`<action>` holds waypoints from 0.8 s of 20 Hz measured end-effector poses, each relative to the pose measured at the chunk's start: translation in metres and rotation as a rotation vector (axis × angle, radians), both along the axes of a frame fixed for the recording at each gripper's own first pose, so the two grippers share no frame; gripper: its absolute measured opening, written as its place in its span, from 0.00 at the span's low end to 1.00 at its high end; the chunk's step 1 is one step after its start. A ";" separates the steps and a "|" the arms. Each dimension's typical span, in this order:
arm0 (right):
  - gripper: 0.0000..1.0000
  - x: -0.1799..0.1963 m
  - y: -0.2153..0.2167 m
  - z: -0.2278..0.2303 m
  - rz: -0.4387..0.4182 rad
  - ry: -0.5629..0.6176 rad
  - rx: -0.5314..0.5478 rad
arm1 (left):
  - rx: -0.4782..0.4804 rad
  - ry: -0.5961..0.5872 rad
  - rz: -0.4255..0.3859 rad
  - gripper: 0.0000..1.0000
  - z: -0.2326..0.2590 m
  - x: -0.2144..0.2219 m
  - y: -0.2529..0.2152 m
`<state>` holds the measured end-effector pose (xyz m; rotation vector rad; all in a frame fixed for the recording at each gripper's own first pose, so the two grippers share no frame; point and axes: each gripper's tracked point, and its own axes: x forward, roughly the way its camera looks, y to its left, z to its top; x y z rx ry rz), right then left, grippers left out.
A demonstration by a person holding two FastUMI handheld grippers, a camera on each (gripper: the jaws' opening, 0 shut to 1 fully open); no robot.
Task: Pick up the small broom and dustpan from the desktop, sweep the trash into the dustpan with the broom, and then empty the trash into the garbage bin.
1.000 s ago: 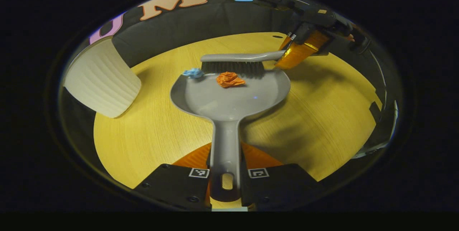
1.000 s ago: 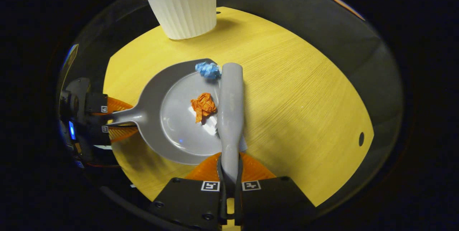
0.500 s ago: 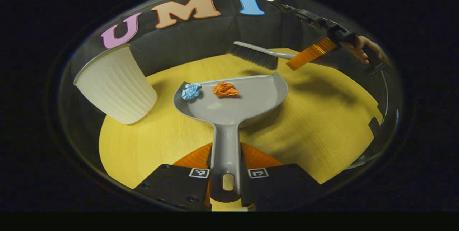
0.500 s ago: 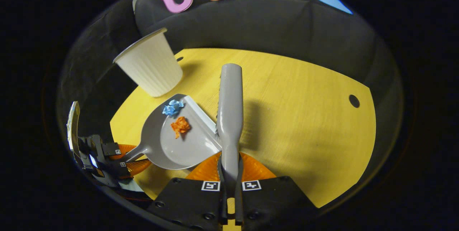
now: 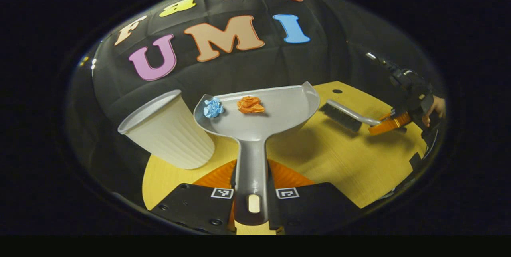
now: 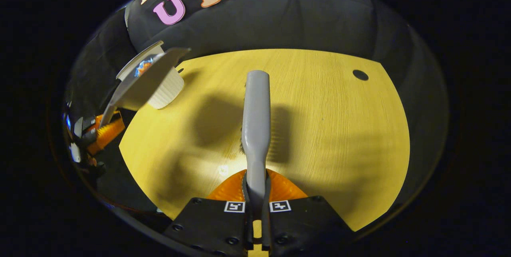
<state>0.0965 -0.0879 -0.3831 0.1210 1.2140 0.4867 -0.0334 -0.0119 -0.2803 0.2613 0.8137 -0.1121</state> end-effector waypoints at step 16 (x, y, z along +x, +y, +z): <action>0.07 -0.019 -0.013 0.005 0.042 0.043 0.061 | 0.453 -0.087 0.130 0.24 0.086 0.031 0.155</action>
